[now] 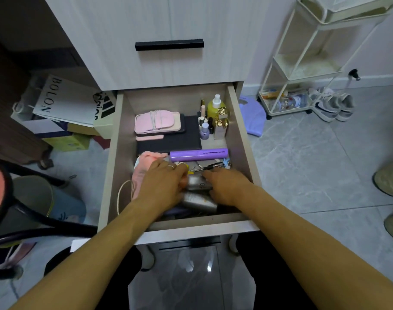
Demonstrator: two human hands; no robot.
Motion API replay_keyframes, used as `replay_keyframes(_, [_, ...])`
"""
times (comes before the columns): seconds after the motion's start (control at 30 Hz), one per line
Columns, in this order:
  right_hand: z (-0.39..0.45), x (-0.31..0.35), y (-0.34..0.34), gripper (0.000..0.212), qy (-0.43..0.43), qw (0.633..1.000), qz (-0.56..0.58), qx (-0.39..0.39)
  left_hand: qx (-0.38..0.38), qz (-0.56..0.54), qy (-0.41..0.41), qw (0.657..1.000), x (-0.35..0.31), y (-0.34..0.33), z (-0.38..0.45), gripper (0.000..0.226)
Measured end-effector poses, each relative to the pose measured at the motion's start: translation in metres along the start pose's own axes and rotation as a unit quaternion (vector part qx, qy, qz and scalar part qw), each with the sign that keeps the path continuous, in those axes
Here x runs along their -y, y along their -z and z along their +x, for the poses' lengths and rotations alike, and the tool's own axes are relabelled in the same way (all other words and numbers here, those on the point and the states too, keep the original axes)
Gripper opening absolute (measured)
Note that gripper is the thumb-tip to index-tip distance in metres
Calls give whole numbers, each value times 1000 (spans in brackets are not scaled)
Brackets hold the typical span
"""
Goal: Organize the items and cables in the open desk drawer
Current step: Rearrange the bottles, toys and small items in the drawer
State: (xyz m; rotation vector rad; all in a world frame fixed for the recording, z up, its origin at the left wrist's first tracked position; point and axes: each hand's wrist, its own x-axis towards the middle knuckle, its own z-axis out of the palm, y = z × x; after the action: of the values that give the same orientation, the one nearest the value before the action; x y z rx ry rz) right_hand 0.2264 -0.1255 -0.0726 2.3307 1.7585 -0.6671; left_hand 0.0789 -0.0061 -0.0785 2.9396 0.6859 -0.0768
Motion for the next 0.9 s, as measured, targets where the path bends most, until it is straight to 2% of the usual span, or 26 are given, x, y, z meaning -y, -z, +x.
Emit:
replay_keyframes(0.1, [1, -3, -7, 51, -7, 996, 94, -5, -47, -108, -4, 993, 2, 6, -4, 31])
replay_keyframes(0.17, [-2, -1, -5, 51, -9, 990, 140, -20, -73, -172, 9, 982, 8, 11, -8, 43])
replay_keyframes(0.27, [-8, 4, -3, 45, -37, 981, 185, -45, -99, -212, 42, 971, 15, 14, -13, 40])
replay_keyframes(0.4, [-17, 6, 3, 40, -118, 956, 253, -84, -46, -141, 13, 989, 20, 12, -19, 39])
replay_keyframes(0.53, [-21, 12, 4, 40, -143, 935, 309, -97, -45, -31, -61, 997, 33, 14, -29, 32])
replay_keyframes(0.6, [-22, 13, 3, 41, -146, 940, 296, -86, 9, 42, -62, 997, 35, 22, -33, 36])
replay_keyframes(0.7, [-22, 15, 4, 40, -155, 952, 253, -71, 124, 171, -40, 977, 28, 36, -34, 39])
replay_keyframes(0.77, [-21, 17, 4, 41, -174, 950, 247, -74, 174, 226, -24, 958, 18, 41, -29, 36])
replay_keyframes(0.9, [-22, 19, 1, 51, -211, 942, 245, -92, 192, 290, -44, 937, 3, 37, -14, 27])
